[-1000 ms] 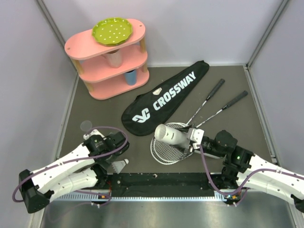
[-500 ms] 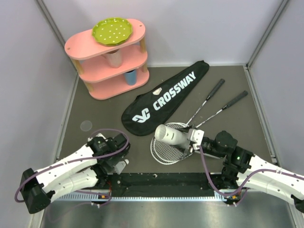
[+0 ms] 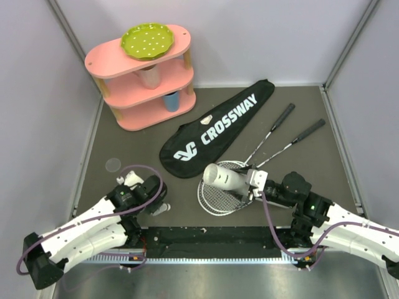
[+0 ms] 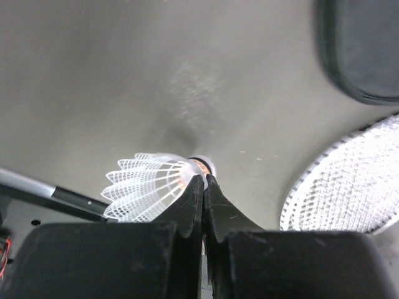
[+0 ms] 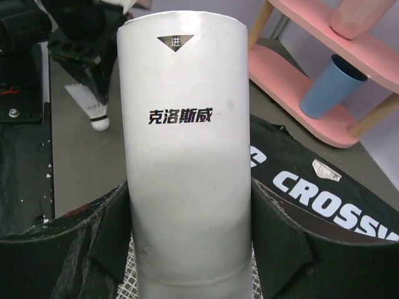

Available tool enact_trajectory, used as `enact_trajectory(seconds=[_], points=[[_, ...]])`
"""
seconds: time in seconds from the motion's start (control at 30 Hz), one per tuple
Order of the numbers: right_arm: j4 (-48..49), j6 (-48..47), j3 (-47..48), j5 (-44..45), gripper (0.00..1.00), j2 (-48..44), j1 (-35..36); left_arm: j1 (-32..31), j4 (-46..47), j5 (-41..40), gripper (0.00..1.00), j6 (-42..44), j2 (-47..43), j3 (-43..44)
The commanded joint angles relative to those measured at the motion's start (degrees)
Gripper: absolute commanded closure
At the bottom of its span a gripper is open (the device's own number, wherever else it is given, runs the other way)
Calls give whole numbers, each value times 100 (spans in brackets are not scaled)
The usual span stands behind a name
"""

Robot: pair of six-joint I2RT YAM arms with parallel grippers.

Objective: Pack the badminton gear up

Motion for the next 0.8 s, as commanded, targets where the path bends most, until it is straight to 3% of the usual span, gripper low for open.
enact_trajectory(seconds=[0.0,0.07,0.1,0.3,0.5,0.77], points=[[280,-68,55,92,83,189,59,56,907,-683,100,1975,-409,870],[157,-138,117,127,83,311,59,48,1313,-553,100,3007,-549,1233],[121,-156,143,154,83,347,59,56,1767,-439,100,3943,-594,1530],[94,-253,187,76,84,444,50,65,2193,870,100,5786,-585,2613],[305,-191,205,-206,84,488,59,57,2878,2979,100,6246,-226,2904],[516,-16,214,-347,84,559,59,57,4045,3868,100,5773,118,2387]])
